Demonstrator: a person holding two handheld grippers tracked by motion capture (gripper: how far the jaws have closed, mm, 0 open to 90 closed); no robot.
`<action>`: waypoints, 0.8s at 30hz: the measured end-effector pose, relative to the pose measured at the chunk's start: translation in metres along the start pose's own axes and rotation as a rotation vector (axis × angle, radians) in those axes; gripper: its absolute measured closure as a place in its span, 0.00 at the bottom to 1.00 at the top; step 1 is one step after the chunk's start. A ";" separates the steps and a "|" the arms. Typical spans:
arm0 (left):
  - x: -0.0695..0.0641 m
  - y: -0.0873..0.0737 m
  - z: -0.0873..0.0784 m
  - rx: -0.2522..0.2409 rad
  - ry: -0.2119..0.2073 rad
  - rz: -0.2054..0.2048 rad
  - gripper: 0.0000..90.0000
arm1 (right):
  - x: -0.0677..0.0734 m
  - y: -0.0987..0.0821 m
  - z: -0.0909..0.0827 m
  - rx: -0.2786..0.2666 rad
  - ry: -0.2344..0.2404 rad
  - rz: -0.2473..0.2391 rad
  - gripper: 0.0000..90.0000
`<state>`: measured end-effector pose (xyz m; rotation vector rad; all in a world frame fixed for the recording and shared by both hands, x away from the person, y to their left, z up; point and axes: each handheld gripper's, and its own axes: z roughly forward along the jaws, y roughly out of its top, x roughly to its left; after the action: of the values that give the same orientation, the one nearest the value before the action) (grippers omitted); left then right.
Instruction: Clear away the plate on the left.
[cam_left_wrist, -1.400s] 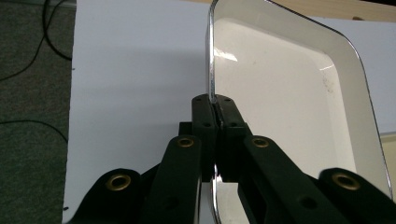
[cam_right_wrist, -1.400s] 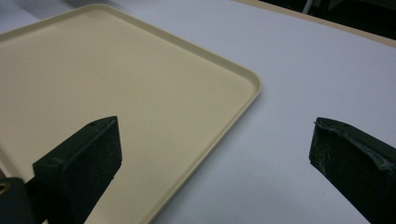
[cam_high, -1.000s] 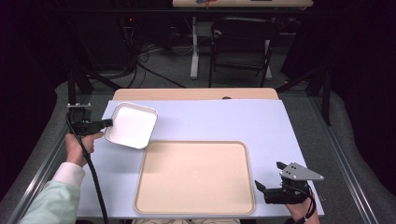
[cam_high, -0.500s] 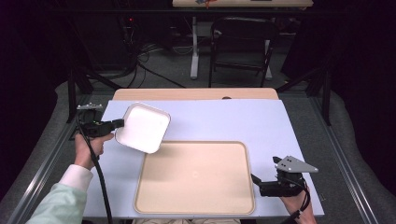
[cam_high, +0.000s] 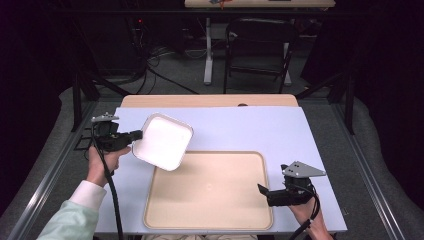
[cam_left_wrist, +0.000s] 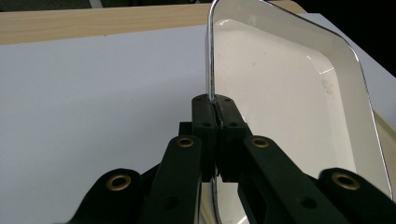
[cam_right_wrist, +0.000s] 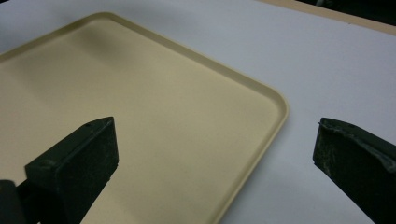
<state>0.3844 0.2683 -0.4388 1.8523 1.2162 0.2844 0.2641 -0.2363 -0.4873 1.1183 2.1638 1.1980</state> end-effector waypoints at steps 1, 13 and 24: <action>-0.003 0.000 0.000 -0.007 -0.004 -0.001 0.98 | 0.000 0.002 0.002 0.010 0.007 0.002 0.00; -0.023 -0.004 0.011 -0.026 -0.052 0.026 0.98 | 0.018 0.021 0.028 0.012 0.073 0.007 0.00; -0.044 -0.024 0.027 -0.033 -0.124 0.027 0.98 | 0.032 0.037 0.047 0.014 0.132 -0.001 0.00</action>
<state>0.3636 0.2203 -0.4620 1.8311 1.0971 0.2003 0.2934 -0.1761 -0.4808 1.0717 2.2731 1.2908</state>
